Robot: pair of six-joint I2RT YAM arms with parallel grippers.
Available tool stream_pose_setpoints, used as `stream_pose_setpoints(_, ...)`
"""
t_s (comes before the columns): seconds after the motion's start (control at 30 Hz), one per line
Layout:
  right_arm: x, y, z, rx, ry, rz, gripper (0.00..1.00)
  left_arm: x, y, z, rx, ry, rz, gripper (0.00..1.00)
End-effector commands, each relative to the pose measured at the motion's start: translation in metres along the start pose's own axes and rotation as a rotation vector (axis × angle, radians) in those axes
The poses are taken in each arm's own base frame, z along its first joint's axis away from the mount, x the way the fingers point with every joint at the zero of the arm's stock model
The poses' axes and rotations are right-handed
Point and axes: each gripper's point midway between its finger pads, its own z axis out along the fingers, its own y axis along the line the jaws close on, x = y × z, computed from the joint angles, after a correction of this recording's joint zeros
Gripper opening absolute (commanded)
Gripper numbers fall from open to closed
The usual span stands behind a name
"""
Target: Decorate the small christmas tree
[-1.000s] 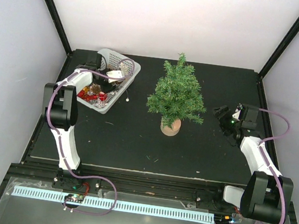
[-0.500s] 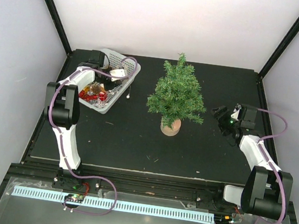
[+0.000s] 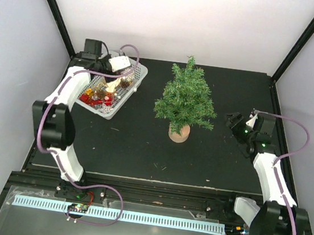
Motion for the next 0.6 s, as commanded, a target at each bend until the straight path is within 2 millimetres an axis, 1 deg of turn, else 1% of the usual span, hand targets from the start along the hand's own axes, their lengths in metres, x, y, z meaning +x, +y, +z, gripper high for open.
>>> stream_pose_setpoints(0.0,0.002,0.000,-0.016,0.026,-0.040,-0.056,0.80,-0.068,0.039,-0.083,-0.237,-0.123,0.051,0.02)
stream_pose_setpoints(0.13,0.005,0.005,-0.035,0.013,-0.103,-0.081,0.79,-0.104,0.059,-0.137,-0.381,-0.180,0.055,0.02)
stream_pose_setpoints(0.27,0.007,0.011,-0.055,0.000,-0.155,-0.120,0.79,-0.134,0.076,-0.189,-0.509,-0.222,0.044,0.02)
stream_pose_setpoints(0.33,0.008,0.016,-0.065,-0.011,-0.170,-0.141,0.79,-0.150,0.079,-0.218,-0.563,-0.253,0.043,0.02)
stream_pose_setpoints(0.47,0.008,0.028,-0.088,-0.052,-0.223,-0.181,0.79,-0.182,0.079,-0.272,-0.645,-0.336,0.033,0.02)
stream_pose_setpoints(0.57,0.009,0.043,-0.107,-0.097,-0.262,-0.227,0.79,-0.209,0.082,-0.323,-0.739,-0.399,0.034,0.01)
